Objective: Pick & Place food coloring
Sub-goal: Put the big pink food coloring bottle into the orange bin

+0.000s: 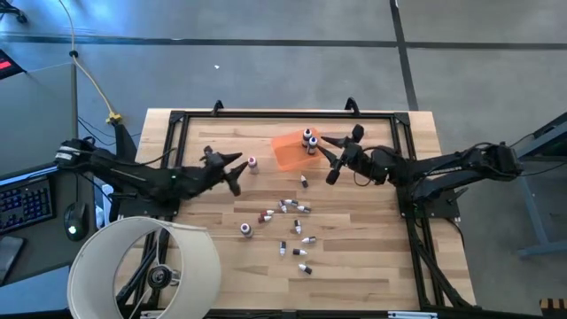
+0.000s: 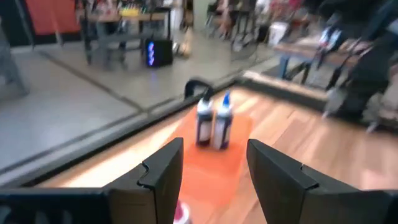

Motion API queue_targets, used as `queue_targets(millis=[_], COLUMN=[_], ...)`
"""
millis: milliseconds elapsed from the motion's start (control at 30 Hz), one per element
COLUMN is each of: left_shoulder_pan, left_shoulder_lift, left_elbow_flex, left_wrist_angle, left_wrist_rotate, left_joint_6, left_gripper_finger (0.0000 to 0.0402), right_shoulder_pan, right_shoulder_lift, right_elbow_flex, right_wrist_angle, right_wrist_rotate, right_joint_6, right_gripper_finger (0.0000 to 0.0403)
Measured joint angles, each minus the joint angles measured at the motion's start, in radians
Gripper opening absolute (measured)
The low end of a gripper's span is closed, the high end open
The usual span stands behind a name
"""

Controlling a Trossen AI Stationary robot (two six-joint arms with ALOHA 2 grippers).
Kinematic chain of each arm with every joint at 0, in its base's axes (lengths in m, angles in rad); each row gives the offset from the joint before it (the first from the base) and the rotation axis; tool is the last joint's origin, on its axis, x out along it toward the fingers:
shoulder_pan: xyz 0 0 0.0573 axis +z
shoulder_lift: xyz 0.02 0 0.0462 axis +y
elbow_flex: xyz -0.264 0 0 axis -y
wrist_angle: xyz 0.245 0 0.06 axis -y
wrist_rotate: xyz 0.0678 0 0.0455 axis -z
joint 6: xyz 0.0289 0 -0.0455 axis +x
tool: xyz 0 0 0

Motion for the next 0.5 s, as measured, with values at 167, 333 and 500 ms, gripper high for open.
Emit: queue_targets(millis=[167, 333, 500], left_shoulder_pan=[0.103, 0.141, 0.171], left_shoulder_lift=[0.163, 0.283, 0.331], left_elbow_flex=[0.001, 0.002, 0.002], left_wrist_angle=[0.012, 0.079, 0.11], left_wrist_rotate=[0.055, 0.071, 0.084], left_joint_6=[-0.095, -0.064, -0.047], left_gripper_finger=[0.0175, 0.0175, 0.0175], right_shoulder_pan=[0.0, -0.001, -0.002], right_shoulder_lift=[0.0, 0.0, 0.0], right_elbow_flex=[0.0, 0.0, 0.0], right_wrist_angle=[0.001, 0.002, 0.003], right_wrist_rotate=[0.0, 0.0, 0.0], right_joint_6=[-0.056, -0.063, -0.061], right_gripper_finger=[0.0126, 0.0126, 0.0126])
